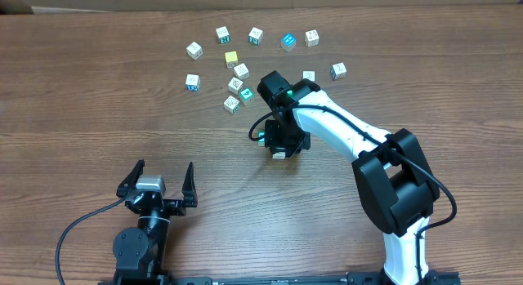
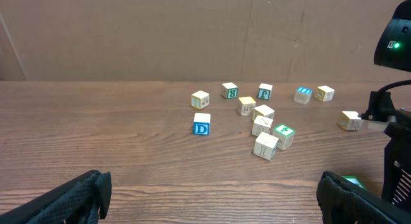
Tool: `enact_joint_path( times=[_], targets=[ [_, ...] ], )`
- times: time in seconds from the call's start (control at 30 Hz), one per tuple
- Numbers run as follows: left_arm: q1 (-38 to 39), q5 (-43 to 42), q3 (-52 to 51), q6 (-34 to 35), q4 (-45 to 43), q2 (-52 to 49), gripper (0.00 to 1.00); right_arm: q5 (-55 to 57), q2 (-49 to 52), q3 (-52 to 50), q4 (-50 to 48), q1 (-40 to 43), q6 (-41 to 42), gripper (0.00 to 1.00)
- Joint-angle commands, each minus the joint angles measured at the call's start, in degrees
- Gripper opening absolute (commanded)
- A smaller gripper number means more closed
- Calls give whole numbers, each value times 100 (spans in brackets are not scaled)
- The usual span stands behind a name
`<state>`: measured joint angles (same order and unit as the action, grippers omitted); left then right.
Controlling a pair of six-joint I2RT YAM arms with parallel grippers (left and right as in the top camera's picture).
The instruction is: Form a circle
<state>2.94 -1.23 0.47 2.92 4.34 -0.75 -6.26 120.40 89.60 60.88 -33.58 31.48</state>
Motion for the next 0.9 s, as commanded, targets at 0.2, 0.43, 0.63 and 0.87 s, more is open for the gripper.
enact_joint_path(
  times=[0.2, 0.43, 0.63, 0.87],
  targets=[
    [-39, 15, -20, -83, 11, 48, 100, -157, -37, -31, -76, -22, -160, 23],
    [-39, 15, -20, -83, 11, 48, 100, -157, -37, -31, -170, -22, -192, 23],
    [-39, 15, -20, -83, 11, 48, 100, -157, -37, -31, -175, -22, -190, 28],
    [-39, 15, -20, -83, 11, 48, 100, -155, -37, -31, -173, -22, -190, 48]
  ],
)
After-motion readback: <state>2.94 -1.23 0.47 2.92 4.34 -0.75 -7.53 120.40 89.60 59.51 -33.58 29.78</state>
